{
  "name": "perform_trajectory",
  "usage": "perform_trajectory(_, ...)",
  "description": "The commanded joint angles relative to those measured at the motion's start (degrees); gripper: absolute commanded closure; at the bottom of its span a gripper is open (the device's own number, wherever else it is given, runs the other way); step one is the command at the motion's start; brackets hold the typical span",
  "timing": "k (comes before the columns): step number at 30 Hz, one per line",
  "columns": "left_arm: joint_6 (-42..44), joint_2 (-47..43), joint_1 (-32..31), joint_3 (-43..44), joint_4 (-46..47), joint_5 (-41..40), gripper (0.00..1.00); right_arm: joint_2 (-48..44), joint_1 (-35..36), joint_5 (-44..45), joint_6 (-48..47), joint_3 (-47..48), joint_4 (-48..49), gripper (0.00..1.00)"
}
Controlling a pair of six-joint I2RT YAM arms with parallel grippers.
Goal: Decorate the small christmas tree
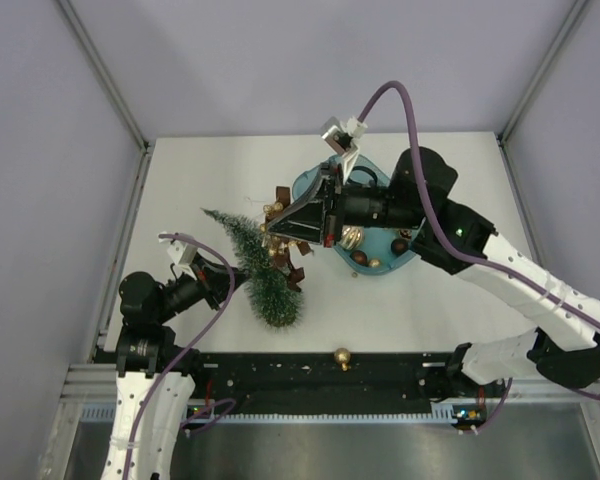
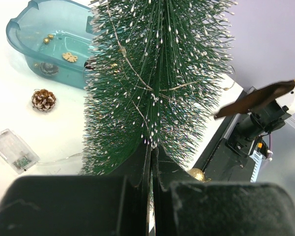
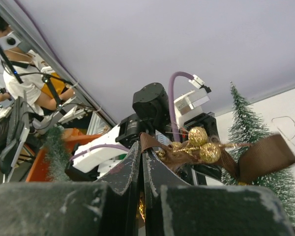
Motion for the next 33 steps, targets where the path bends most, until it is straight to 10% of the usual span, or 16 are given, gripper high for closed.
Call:
perform_trajectory(1, -1.0, -1.3, 0.0, -0.1, 3.9, 1.4, 1.00, 3.4, 0.9, 1.6, -1.6, 0.6, 2.6, 1.00)
perform_trajectory(16, -0.9, -2.0, 0.0, -0.4, 4.1, 2.6, 1.00, 10.8, 0.7, 14.5, -10.3, 1.5, 3.0, 0.98)
perform_trajectory(33, -1.3, -1.6, 0.0, -0.7, 5.1, 3.3, 1.00, 5.7, -1.3, 18.9, -13.7, -7.3, 2.3, 0.50)
